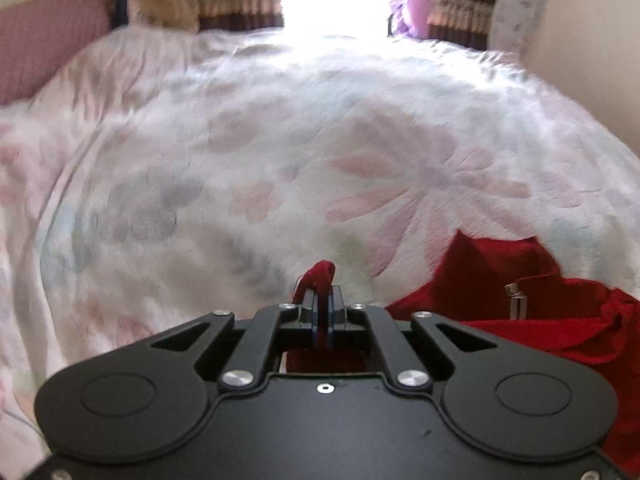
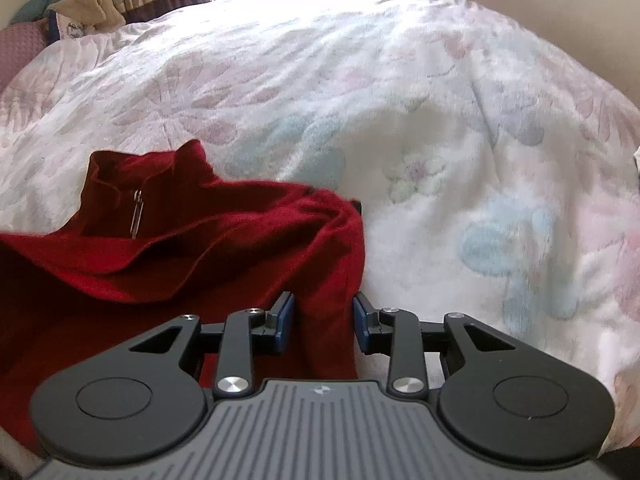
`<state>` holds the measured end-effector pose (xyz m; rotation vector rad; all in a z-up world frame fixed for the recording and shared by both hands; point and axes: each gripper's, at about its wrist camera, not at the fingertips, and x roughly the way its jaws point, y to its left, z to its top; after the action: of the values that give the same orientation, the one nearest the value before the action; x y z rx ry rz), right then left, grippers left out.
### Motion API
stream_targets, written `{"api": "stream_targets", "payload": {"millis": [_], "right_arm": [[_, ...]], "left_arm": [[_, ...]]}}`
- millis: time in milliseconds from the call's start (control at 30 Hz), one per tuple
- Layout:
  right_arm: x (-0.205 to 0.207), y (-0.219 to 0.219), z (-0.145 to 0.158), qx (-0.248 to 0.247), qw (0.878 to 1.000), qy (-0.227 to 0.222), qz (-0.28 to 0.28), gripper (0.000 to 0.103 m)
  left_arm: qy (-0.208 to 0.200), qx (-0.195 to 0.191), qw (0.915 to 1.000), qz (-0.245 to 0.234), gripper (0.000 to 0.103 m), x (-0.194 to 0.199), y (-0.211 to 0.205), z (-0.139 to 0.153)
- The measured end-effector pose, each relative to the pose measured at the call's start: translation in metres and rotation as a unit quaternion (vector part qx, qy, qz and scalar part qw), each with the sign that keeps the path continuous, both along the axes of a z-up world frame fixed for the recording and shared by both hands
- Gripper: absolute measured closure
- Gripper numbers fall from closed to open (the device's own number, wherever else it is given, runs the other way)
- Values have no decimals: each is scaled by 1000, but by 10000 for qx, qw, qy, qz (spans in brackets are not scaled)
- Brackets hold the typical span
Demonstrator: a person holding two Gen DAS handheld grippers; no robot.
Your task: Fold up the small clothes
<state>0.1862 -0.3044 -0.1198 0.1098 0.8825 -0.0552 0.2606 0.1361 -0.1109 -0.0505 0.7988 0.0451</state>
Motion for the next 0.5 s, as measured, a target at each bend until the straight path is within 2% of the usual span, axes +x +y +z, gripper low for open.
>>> {"api": "stream_targets", "payload": {"millis": [67, 133, 233, 400, 500], "right_arm": [[3, 0, -2, 15, 10000, 9, -19, 64], [6, 2, -4, -3, 10000, 27, -10, 64], [7, 2, -7, -50, 10000, 32, 16, 63], [8, -2, -2, -141, 9997, -169, 73, 53], [11, -1, 1, -279, 9992, -246, 177, 51]], "left_arm": [[204, 49, 9996, 162, 91, 6, 4, -21], [408, 197, 9982, 382, 89, 8, 7, -41], [603, 148, 9971, 447, 83, 5, 17, -55], [426, 129, 9976, 538, 69, -14, 21, -42], [364, -69, 9980, 514, 66, -39, 15, -34]]}}
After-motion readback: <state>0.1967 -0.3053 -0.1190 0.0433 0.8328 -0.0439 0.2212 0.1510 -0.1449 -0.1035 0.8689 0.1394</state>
